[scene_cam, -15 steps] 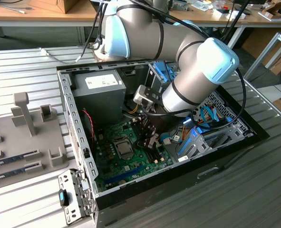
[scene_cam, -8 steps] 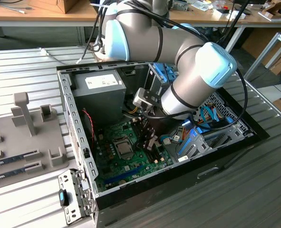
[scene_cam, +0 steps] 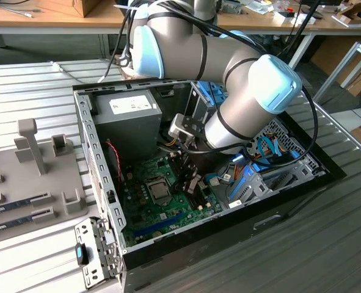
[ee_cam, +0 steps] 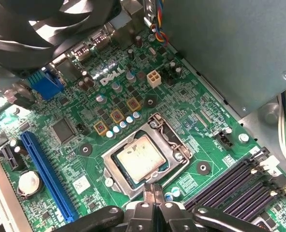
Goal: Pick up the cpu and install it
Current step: 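Install the first cpu locking lever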
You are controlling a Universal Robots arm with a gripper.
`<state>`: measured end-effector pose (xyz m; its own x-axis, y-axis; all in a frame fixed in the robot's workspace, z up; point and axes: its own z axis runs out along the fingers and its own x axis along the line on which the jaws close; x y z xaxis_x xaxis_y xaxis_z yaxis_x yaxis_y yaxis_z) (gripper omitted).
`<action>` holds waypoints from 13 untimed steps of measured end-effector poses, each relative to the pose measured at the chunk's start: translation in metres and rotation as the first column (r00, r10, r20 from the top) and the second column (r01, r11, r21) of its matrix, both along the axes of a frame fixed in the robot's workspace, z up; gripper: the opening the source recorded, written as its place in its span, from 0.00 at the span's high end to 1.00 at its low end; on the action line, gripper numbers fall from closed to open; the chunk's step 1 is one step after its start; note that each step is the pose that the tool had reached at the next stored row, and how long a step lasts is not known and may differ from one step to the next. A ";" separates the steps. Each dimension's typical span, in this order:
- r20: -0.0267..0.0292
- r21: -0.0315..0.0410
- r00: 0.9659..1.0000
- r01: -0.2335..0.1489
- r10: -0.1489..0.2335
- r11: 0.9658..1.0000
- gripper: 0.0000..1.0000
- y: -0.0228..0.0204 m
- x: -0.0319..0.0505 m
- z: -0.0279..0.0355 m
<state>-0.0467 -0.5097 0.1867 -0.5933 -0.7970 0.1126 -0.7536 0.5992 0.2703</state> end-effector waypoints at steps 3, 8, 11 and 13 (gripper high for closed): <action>0.000 0.012 1.000 0.000 0.000 1.000 0.89 0.0002 -0.0002 0.0046; 0.000 0.016 1.000 0.000 0.000 1.000 0.89 0.0000 -0.0001 0.0078; 0.000 0.017 1.000 0.000 0.000 1.000 0.89 -0.0001 -0.0005 0.0084; 0.000 0.017 1.000 0.000 0.000 1.000 0.89 -0.0001 -0.0005 0.0120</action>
